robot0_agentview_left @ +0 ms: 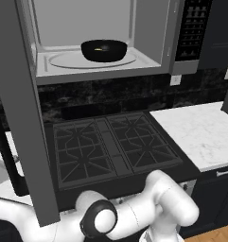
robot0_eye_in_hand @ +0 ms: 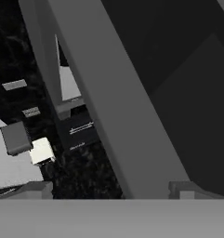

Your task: Pick the lemon wedge from the sink and place it in the bowl. Then pick the bowl and place it in the microwave. Then close the microwave door and press the start button.

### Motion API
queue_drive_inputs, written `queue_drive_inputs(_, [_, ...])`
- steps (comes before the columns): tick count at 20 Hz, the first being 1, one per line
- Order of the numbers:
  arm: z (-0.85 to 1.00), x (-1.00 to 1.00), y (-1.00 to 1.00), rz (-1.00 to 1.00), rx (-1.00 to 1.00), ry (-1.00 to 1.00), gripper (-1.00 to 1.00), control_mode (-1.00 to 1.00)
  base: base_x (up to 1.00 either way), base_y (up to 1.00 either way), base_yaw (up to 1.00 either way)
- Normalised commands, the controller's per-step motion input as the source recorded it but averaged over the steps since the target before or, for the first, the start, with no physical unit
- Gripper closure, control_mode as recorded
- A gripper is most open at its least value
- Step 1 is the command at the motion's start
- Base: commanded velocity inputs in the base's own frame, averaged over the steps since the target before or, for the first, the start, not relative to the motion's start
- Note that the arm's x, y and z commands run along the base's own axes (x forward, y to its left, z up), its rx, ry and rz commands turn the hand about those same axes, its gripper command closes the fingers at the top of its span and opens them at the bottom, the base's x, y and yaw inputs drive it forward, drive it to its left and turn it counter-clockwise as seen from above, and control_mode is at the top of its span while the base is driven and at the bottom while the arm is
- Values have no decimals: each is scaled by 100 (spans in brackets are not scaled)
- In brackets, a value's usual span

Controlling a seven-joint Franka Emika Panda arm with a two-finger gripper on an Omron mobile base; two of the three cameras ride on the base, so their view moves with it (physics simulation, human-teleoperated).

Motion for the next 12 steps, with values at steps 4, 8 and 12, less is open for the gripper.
queue_drive_inputs(4, [38, -23, -71, -3, 6, -1, -100, -100, 0, 0, 0])
queue_drive_inputs(8, [57, -6, -76, 0, 10, 0, -100, -100, 0, 0, 0])
queue_drive_inputs(12, [41, -15, -78, 0, 7, 0, -100, -100, 0, 0, 0])
